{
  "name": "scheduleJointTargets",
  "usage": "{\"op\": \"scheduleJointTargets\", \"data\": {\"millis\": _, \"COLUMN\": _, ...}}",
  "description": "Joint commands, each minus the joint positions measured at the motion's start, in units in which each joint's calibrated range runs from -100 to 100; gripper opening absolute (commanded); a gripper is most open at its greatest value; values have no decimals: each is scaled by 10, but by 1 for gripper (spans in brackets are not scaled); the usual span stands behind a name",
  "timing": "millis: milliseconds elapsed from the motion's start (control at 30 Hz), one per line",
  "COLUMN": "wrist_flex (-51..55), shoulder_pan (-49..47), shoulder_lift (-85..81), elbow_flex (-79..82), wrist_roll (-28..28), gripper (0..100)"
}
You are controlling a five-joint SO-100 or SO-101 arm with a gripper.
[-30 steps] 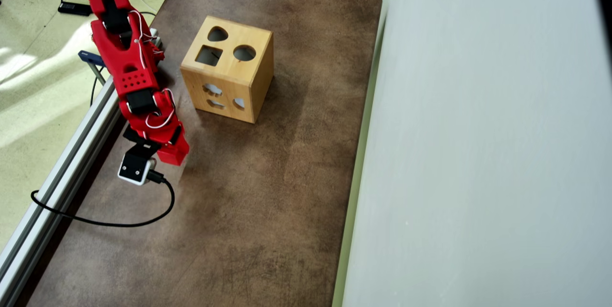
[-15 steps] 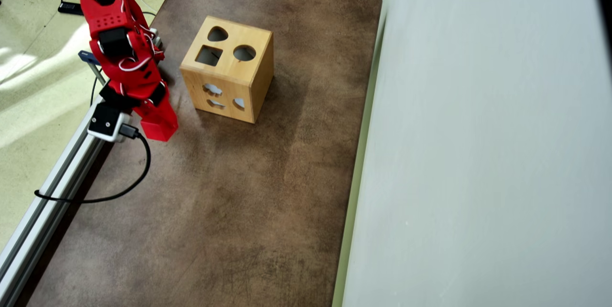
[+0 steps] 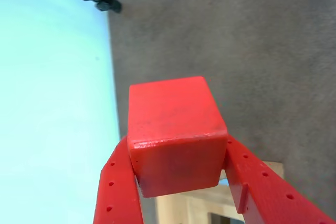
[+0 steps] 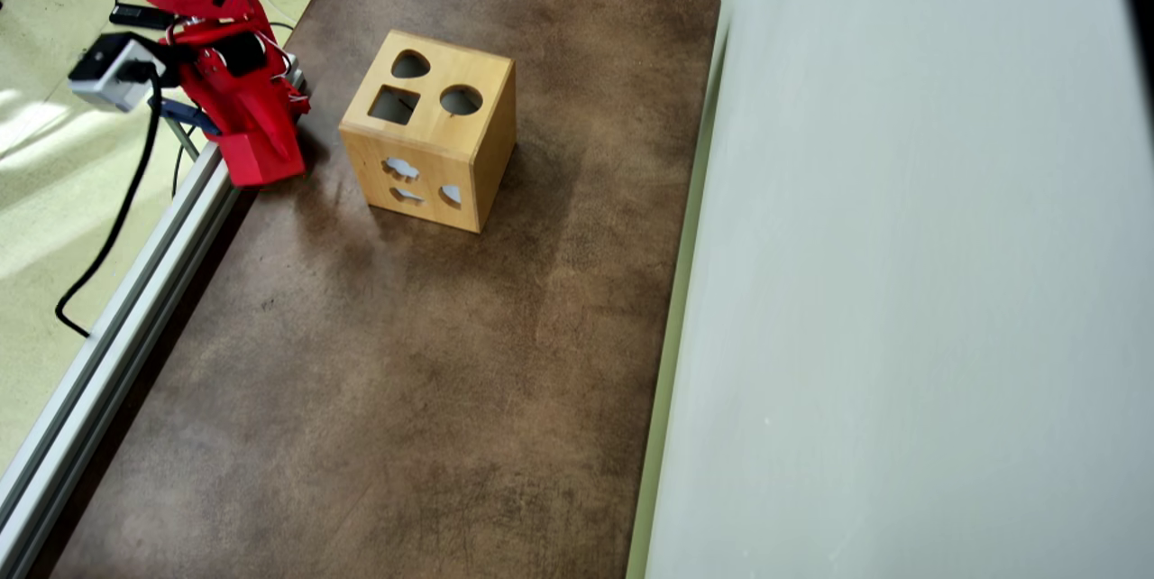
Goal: Pick and place the red cube on the square hole
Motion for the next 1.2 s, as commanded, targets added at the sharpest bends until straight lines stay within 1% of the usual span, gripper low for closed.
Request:
{"op": "scheduleJointTargets", "data": {"millis": 0, "wrist_flex": 1, "shoulder_pan": -35, "shoulder_lift": -64, "elbow_flex": -19, "wrist_roll": -16, "gripper": 1}}
{"op": "scheduleJointTargets", "data": {"millis": 67, "wrist_flex": 5, "shoulder_pan": -56, "shoulder_lift": -85, "elbow_flex": -19, "wrist_roll": -25, "gripper": 1}}
{"op": "scheduleJointTargets", "data": {"millis": 333, "wrist_flex": 78, "shoulder_pan": -149, "shoulder_lift": -134, "elbow_flex": -19, "wrist_roll": -51, "gripper": 1}}
{"op": "scheduleJointTargets", "data": {"millis": 733, "wrist_flex": 85, "shoulder_pan": -273, "shoulder_lift": -138, "elbow_flex": -11, "wrist_roll": -89, "gripper": 1}}
{"op": "scheduleJointTargets", "data": {"millis": 867, "wrist_flex": 103, "shoulder_pan": -313, "shoulder_lift": -136, "elbow_flex": -10, "wrist_roll": -110, "gripper": 1}}
{"op": "scheduleJointTargets", "data": {"millis": 1033, "wrist_flex": 124, "shoulder_pan": -347, "shoulder_lift": -135, "elbow_flex": -9, "wrist_roll": -136, "gripper": 1}}
{"op": "scheduleJointTargets", "data": {"millis": 1167, "wrist_flex": 125, "shoulder_pan": -353, "shoulder_lift": -135, "elbow_flex": -9, "wrist_roll": -152, "gripper": 1}}
